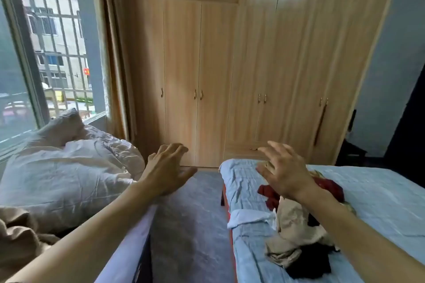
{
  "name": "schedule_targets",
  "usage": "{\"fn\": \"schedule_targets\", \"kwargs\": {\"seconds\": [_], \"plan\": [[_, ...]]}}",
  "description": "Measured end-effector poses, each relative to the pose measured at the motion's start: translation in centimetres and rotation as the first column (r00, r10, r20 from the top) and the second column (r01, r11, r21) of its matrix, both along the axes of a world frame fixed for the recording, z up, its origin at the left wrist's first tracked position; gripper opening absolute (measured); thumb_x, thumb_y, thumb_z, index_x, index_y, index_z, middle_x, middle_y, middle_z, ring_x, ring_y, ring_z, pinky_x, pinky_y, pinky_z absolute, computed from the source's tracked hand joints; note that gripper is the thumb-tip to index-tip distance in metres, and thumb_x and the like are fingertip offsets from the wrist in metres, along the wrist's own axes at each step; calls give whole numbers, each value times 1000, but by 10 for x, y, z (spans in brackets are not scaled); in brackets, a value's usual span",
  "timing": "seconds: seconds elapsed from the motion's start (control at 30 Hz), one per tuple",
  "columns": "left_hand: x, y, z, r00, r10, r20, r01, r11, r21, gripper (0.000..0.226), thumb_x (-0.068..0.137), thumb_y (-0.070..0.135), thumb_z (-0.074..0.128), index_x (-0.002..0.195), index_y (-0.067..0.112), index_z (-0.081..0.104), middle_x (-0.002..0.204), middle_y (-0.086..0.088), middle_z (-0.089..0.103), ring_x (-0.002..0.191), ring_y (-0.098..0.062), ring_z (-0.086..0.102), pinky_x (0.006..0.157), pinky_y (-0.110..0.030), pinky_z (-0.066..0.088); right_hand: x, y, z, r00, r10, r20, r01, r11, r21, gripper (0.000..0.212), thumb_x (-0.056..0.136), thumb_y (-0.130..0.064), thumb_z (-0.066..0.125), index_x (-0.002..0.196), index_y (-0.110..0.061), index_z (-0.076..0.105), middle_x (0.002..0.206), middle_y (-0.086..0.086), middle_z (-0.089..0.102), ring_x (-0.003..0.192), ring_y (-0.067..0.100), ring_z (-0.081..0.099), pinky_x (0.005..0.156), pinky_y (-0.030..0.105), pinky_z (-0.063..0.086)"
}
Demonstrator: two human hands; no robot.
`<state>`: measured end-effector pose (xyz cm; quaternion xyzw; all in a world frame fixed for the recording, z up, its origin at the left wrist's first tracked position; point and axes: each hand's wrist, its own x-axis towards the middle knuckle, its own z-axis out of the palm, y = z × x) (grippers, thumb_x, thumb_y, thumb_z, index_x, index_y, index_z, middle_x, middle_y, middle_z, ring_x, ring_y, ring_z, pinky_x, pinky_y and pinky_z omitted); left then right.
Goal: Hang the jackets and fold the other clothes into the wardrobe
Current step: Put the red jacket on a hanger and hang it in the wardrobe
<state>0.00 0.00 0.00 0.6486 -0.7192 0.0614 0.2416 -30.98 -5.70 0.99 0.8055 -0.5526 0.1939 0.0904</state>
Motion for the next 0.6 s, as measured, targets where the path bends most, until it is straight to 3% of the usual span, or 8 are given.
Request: {"fn": "schedule_targets", "kwargs": {"seconds": [0.27,0.43,0.6], "plan": [[55,-84,-26,997,-6,78,6,1000,-2,67,89,68,48,143,27,42,156,6,35,141,-20,32,110,-54,35,62,-81,-13,999,30,37,-31,999,22,59,94,-55,50,148,-32,38,160,-1,27,146,20,19,116,38,22],[72,-152,-45,994,-8,106,6,1000,19,70,88,71,46,144,28,41,159,6,29,144,-21,27,110,-58,35,85,-149,-32,999,35,35,-38,997,69,61,95,-55,48,151,-37,30,163,-3,19,148,22,15,119,41,19],[78,-232,-49,977,14,215,-23,999,41,71,89,68,50,145,25,41,159,3,31,144,-24,29,110,-60,34,93,-226,-55,996,26,80,-35,993,113,59,95,-54,49,150,-36,34,163,-5,19,148,23,15,119,45,18]]}}
